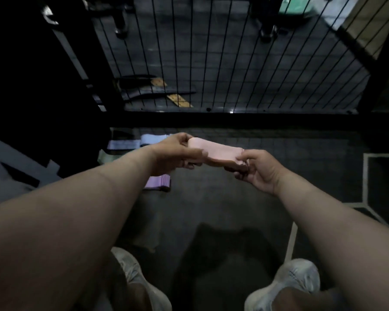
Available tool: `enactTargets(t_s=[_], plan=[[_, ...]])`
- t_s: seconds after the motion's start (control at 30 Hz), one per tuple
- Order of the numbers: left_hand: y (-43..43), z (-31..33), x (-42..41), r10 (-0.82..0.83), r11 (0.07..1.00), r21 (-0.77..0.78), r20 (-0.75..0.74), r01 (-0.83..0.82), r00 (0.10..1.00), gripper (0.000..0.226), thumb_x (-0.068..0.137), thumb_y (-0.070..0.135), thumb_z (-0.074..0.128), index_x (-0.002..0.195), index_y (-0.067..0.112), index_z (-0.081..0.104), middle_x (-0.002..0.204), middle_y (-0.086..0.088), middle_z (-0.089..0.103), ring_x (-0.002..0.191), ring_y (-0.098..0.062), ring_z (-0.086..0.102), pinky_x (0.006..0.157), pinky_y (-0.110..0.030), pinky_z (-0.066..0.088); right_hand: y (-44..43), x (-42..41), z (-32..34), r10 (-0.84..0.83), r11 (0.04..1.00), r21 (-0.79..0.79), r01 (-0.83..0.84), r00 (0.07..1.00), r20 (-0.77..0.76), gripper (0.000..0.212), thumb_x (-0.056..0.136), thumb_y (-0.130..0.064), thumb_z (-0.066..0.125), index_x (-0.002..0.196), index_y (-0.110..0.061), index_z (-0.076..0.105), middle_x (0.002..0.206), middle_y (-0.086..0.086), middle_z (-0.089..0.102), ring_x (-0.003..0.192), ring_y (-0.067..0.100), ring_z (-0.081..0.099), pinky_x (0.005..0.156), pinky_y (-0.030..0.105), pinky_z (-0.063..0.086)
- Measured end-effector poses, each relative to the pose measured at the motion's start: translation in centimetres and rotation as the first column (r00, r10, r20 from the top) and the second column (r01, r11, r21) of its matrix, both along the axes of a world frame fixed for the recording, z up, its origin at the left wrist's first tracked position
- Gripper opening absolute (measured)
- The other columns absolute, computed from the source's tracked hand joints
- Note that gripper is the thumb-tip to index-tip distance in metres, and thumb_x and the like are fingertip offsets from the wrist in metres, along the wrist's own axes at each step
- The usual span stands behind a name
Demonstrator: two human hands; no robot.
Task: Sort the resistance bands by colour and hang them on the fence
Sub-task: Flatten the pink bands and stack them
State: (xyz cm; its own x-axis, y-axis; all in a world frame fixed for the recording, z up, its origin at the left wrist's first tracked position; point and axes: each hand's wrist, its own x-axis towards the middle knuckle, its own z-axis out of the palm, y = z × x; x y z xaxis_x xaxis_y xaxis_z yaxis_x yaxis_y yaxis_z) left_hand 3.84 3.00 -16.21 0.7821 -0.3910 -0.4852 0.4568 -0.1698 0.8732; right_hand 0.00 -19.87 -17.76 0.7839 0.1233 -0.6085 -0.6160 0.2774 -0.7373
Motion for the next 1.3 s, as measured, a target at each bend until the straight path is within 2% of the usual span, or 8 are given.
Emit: enactTargets(t_s=[0.2,0.43,0.67,0.77,0.97,1.13,1.23,1.3], plan=[[2.9,5.7,-2.2,-0.106,0.978,0.201,0.247,0.056,0.963,0.053,0.071,-0.016,0.077,0.113,0.005,0.054,0.104,-0.012,0.062,0.087,-0.019,0.065,0.070,-0.033,0.057,2.5,-2.0,5.2,0.061,0.997,0.035,-0.063,0.997,0.043,0.026,0.090,-0.006,0.040,0.103,-0.008,0.062,0.080,0.004,0.072,0.065,0.017,0.072,0.043,0.016,0.040],[5.9,13.1,-6.0,-0.228,0.957,0.242,0.293,0.159,0.929,0.040,0.074,-0.008,0.079,0.106,0.004,0.060,0.092,-0.008,0.070,0.077,-0.017,0.069,0.059,-0.025,0.055,4.3,-5.9,9.3,0.215,0.976,0.021,-0.218,0.972,0.090,0.030,0.091,-0.009,0.042,0.114,-0.007,0.061,0.088,0.008,0.071,0.071,0.018,0.068,0.049,0.020,0.039],[8.6,20.3,-9.9,-0.400,0.837,0.486,0.231,0.251,0.887,0.051,0.075,0.005,0.084,0.115,0.008,0.053,0.099,-0.016,0.071,0.084,-0.032,0.074,0.071,-0.040,0.060,6.7,-9.2,12.5,0.310,0.950,-0.022,-0.311,0.939,0.148,0.042,0.090,-0.011,0.056,0.130,0.000,0.053,0.112,0.017,0.068,0.104,0.026,0.063,0.055,0.019,0.050],[10.2,21.8,-11.6,-0.375,0.870,0.419,0.221,0.259,0.900,0.054,0.075,0.001,0.082,0.120,0.007,0.052,0.104,-0.018,0.070,0.090,-0.035,0.072,0.078,-0.045,0.059,7.3,-9.9,13.9,0.308,0.951,-0.038,-0.307,0.935,0.172,0.049,0.085,-0.014,0.062,0.129,0.005,0.053,0.115,0.022,0.067,0.109,0.028,0.060,0.058,0.019,0.054],[11.9,22.0,-15.2,-0.347,0.900,0.342,0.189,0.270,0.919,0.038,0.098,0.040,0.055,0.111,0.005,0.061,0.101,-0.024,0.069,0.091,-0.036,0.069,0.077,-0.043,0.059,7.8,-12.1,16.1,0.335,0.942,-0.087,-0.324,0.924,0.182,0.018,0.098,-0.007,0.053,0.109,0.006,0.061,0.081,0.010,0.073,0.065,0.013,0.069,0.063,0.020,0.057],[11.9,19.5,-16.7,-0.209,0.933,0.333,0.201,0.134,0.957,0.027,0.093,0.021,0.069,0.108,0.006,0.054,0.095,-0.018,0.068,0.085,-0.034,0.070,0.071,-0.040,0.062,8.4,-12.9,16.5,0.387,0.915,-0.195,-0.354,0.907,0.166,0.021,0.095,-0.006,0.059,0.111,0.006,0.061,0.084,0.011,0.073,0.069,0.016,0.071,0.064,0.022,0.059],[11.5,18.3,-17.0,-0.127,0.935,0.354,0.244,0.033,0.961,0.023,0.090,0.021,0.072,0.097,0.008,0.054,0.086,-0.014,0.065,0.074,-0.030,0.069,0.062,-0.035,0.059,8.7,-12.6,15.3,0.422,0.882,-0.276,-0.381,0.901,0.104,0.031,0.093,-0.011,0.063,0.118,0.006,0.059,0.097,0.017,0.072,0.090,0.027,0.069,0.061,0.024,0.047],[10.8,17.1,-16.9,-0.062,0.925,0.377,0.261,-0.042,0.963,0.015,0.092,0.017,0.067,0.095,0.009,0.054,0.090,-0.015,0.063,0.069,-0.027,0.066,0.056,-0.031,0.056,8.9,-12.3,14.3,0.437,0.860,-0.315,-0.402,0.898,0.046,0.031,0.092,-0.011,0.064,0.119,0.003,0.058,0.100,0.019,0.069,0.088,0.029,0.069,0.055,0.025,0.044]])
